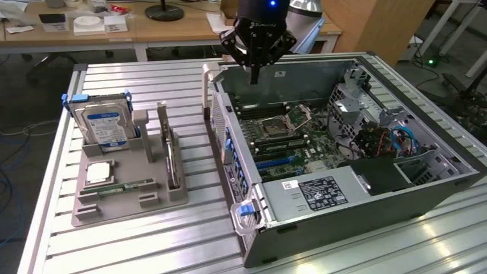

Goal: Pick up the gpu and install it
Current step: 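Reach for the gpu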

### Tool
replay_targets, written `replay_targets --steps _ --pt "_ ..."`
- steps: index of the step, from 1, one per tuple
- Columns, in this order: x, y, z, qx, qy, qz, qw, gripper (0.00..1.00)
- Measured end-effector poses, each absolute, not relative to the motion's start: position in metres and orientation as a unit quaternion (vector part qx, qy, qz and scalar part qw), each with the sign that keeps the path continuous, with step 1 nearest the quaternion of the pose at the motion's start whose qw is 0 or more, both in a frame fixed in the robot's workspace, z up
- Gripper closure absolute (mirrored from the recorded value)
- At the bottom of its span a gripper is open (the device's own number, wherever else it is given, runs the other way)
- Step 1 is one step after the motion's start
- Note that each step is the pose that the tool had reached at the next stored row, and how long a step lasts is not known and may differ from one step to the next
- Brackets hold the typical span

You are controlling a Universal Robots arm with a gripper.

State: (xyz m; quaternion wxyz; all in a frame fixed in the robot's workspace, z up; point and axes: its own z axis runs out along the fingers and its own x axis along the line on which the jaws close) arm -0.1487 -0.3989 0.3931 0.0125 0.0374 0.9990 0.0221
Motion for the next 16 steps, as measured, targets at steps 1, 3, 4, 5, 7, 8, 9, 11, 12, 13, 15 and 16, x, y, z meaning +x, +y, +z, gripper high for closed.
replay_targets --steps 1,3,4,5,7,8,9,11,12,13,15,16 --pt "-0.151 -0.399 0.393 0.037 0.999 0.022 0.013 0.9" --pt "-0.155 -0.399 0.393 0.037 0.999 0.022 0.012 0.9" --pt "-0.157 -0.399 0.393 0.037 0.999 0.022 0.012 0.9" --pt "-0.159 -0.399 0.393 0.037 0.999 0.022 0.013 0.9" --pt "-0.162 -0.399 0.393 0.037 0.999 0.022 0.012 0.9" --pt "-0.164 -0.399 0.393 0.037 0.999 0.022 0.012 0.9" --pt "-0.166 -0.399 0.393 0.037 0.999 0.022 0.012 0.9" --pt "-0.169 -0.399 0.393 0.037 0.999 0.022 0.012 0.9" --pt "-0.171 -0.399 0.393 0.037 0.999 0.022 0.012 0.9" --pt "-0.173 -0.399 0.393 0.037 0.999 0.022 0.013 0.9" --pt "-0.177 -0.399 0.393 0.037 0.999 0.022 0.013 0.9" --pt "-0.179 -0.399 0.393 0.037 0.999 0.022 0.013 0.9"
